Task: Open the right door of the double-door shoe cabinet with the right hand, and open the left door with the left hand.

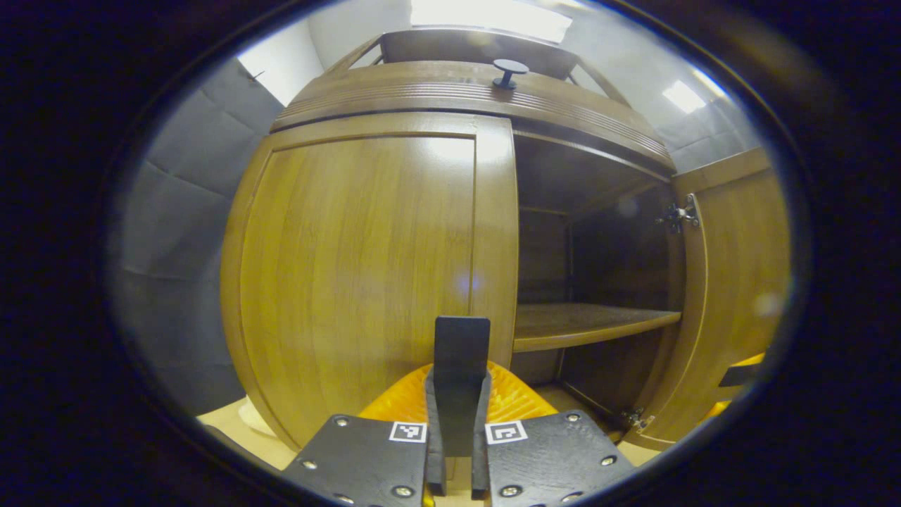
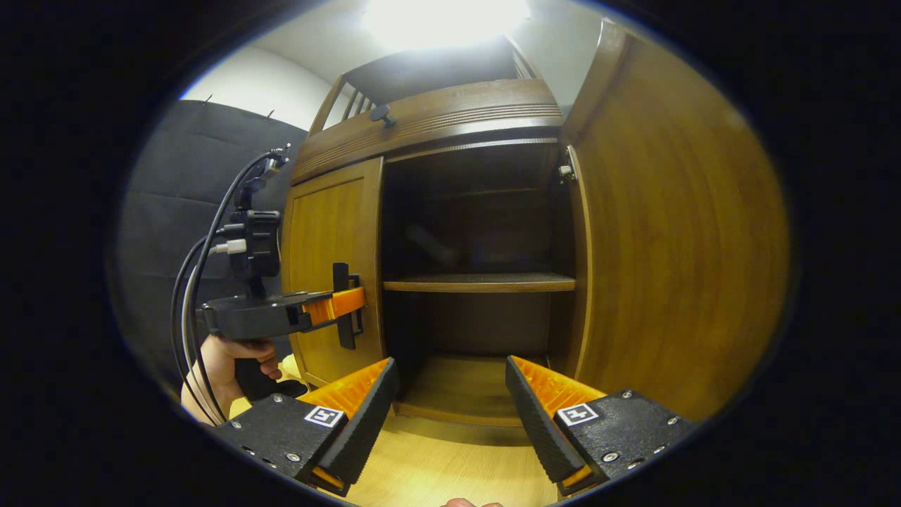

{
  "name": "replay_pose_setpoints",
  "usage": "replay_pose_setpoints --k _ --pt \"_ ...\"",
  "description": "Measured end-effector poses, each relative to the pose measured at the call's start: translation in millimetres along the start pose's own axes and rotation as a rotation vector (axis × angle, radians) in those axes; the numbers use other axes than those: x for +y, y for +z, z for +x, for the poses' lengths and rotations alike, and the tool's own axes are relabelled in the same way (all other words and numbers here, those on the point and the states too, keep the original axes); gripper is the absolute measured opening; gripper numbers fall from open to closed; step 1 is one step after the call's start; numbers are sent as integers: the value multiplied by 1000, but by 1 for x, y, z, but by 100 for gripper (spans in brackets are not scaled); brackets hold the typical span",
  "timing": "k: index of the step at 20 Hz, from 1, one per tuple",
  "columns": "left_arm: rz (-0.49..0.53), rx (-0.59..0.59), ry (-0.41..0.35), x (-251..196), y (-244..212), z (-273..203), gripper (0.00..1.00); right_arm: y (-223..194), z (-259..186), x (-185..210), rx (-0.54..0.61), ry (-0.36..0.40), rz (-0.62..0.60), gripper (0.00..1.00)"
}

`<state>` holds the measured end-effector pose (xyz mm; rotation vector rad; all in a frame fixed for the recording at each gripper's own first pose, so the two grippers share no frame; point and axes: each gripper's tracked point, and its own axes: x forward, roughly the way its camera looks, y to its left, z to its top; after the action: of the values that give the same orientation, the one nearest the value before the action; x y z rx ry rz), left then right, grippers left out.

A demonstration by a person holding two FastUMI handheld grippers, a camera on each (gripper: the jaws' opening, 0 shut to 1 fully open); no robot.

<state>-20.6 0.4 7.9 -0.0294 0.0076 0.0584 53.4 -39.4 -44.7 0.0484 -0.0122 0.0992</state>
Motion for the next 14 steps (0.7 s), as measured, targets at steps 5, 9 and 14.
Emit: replay_pose_setpoints --k 5,9,14 --pt "-19 -8 -10 1 8 -5 16 5 -15 -3 -15 -33 10 94" --pt "-14 -16 -7 1 13 -7 16 10 -21 4 -25 -27 0 94" --pt "-21 -31 0 2 14 -8 16 17 -36 11 -39 -36 -16 94"
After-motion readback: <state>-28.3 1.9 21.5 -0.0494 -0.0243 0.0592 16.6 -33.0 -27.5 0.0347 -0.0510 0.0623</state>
